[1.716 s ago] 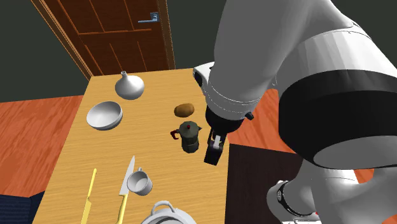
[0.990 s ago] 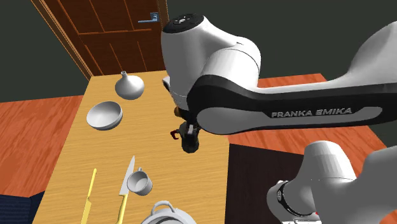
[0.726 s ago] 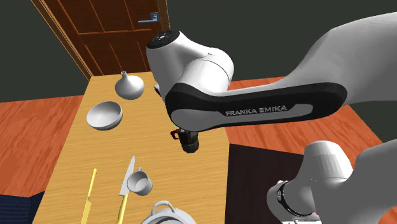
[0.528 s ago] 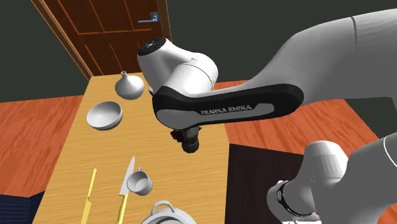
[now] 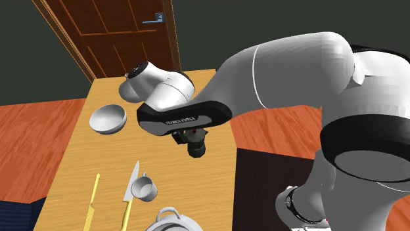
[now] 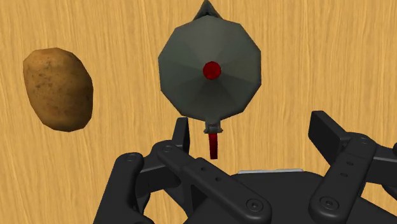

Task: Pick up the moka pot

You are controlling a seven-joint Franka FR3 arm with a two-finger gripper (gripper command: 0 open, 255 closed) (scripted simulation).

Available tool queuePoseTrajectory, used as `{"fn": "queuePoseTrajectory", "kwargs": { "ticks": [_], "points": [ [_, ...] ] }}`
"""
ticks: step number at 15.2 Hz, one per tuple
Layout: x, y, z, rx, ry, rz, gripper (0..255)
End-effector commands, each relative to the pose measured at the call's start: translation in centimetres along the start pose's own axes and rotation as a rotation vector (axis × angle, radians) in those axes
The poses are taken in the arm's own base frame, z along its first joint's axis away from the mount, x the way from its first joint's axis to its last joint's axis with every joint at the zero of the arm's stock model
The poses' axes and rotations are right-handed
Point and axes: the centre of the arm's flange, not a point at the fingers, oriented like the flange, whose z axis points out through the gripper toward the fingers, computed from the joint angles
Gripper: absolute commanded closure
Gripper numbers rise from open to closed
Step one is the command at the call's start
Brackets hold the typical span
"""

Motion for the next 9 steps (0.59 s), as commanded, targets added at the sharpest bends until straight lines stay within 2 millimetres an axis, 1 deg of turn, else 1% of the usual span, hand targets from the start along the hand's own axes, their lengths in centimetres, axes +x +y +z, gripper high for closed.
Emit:
{"fn": "queuePoseTrajectory", "kwargs": {
  "ticks": [1, 2, 3, 9],
  "points": [
    [2.1, 1.6, 1.8, -0.001, -0.033, -0.036, 0],
    [3.0, 2.3, 2.7, -0.001, -0.049, -0.054, 0],
    [3.0, 2.3, 2.7, -0.001, -0.049, -0.054, 0],
    [3.9, 2.4, 5.7, -0.001, -0.049, -0.054, 0]
  ]
}}
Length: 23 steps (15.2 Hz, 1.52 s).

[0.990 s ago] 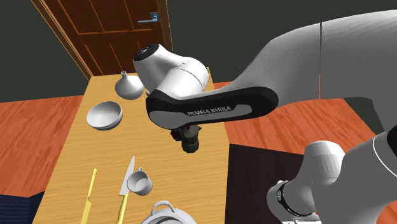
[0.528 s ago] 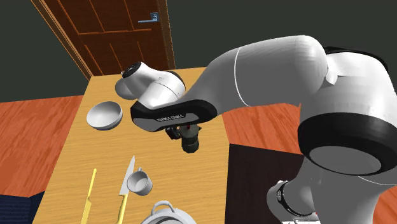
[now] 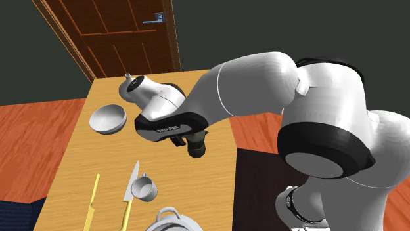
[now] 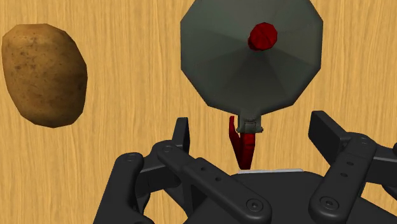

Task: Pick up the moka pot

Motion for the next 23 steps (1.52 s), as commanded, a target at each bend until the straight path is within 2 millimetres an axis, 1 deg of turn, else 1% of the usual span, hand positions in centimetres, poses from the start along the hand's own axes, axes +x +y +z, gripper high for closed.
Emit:
{"fn": "queuePoseTrajectory", "kwargs": {
  "ticks": [1, 3, 4, 13, 23],
  "points": [
    [0.5, 0.1, 1.3, 0.0, 0.0, 0.0, 0],
    [0.5, 0.1, 1.3, 0.0, 0.0, 0.0, 0],
    [0.5, 0.1, 1.3, 0.0, 0.0, 0.0, 255],
    [0.5, 0.1, 1.3, 0.0, 0.0, 0.0, 255],
    [-1.2, -0.3, -3.7, 0.0, 0.0, 0.0, 255]
  ]
}}
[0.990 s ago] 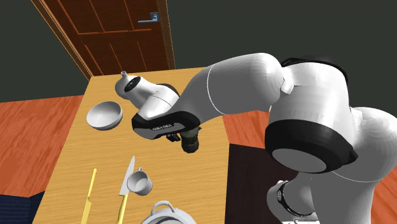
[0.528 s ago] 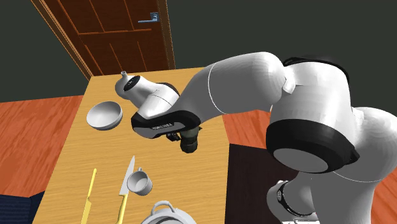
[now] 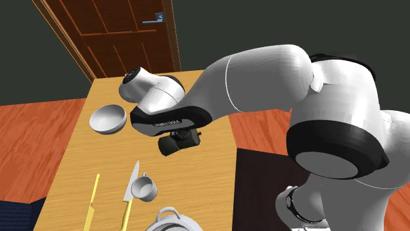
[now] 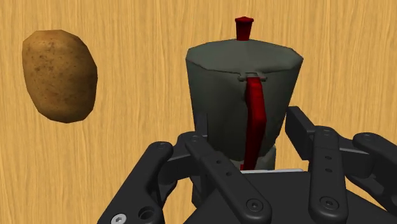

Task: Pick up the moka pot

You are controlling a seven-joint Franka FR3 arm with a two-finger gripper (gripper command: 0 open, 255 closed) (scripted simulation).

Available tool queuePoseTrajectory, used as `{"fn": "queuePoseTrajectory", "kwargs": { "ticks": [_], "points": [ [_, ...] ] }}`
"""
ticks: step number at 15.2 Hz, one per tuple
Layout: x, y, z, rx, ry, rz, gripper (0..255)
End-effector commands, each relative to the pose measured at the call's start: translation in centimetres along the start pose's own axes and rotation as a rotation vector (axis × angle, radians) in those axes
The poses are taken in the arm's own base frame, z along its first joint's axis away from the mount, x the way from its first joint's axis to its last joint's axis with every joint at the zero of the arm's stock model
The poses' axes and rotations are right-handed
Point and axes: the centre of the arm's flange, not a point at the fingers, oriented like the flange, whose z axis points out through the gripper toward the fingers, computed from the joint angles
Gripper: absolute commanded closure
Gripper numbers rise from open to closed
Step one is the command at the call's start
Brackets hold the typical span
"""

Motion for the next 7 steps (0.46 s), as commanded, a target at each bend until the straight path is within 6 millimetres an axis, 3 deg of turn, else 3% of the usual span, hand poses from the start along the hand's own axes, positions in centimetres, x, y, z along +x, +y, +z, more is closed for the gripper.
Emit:
{"fn": "queuePoseTrajectory", "kwargs": {
  "ticks": [1, 5, 7],
  "points": [
    [-0.4, 0.0, -1.1, 0.0, 0.0, 0.0, 255],
    [-1.1, -0.1, -3.1, 0.0, 0.0, 0.0, 255],
    [-1.1, -0.1, -3.1, 0.0, 0.0, 0.0, 255]
  ]
}}
